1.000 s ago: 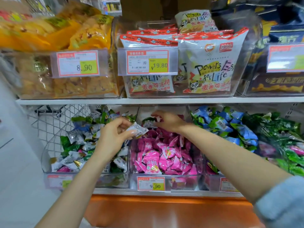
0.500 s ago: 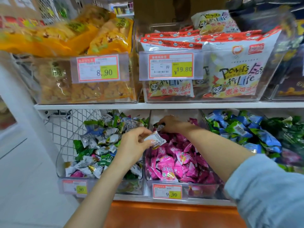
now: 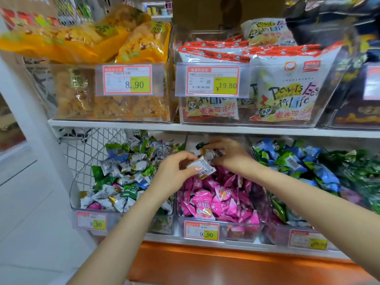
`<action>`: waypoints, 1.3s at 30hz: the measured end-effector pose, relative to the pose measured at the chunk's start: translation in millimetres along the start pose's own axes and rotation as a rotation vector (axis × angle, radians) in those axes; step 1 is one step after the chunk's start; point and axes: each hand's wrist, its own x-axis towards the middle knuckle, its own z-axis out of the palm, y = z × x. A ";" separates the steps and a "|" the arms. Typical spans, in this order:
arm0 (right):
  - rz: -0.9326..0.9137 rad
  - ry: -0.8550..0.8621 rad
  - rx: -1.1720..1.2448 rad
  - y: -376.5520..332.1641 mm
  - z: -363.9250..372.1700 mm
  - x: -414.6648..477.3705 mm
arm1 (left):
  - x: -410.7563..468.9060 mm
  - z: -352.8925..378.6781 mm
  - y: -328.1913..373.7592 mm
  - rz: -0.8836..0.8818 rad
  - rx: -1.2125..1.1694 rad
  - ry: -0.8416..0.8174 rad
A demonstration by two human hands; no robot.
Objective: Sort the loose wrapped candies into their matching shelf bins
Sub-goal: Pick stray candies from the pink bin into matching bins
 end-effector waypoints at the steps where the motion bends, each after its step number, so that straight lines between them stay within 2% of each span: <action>1: -0.018 0.020 0.049 -3.6 -4.6 -12.8 | -0.9 3.2 3.7 -0.017 -0.074 -0.039; 6: -0.210 0.106 -0.018 2.1 -10.1 -58.3 | -8.2 21.5 21.7 -0.112 -0.505 -0.197; 10: -0.205 0.073 0.027 9.9 -9.7 -72.7 | -12.2 33.9 28.2 -0.124 -0.591 -0.245; 13: -0.188 0.035 0.052 11.4 -8.0 -78.3 | -12.7 39.1 30.0 -0.127 -0.593 -0.254; 20: -0.154 0.167 0.032 15.1 -14.8 -83.2 | -14.7 47.4 33.0 -0.097 -0.489 -0.288; 24: -0.211 0.134 0.038 14.2 -13.5 -88.0 | -14.6 50.0 32.3 -0.109 -0.492 -0.243; 30: -0.136 0.127 0.050 19.2 -26.8 -88.3 | -15.3 46.9 30.5 -0.081 -0.468 -0.174; 39: -0.170 0.107 0.068 19.2 -17.7 -95.9 | -19.2 45.6 33.6 -0.051 -0.440 -0.371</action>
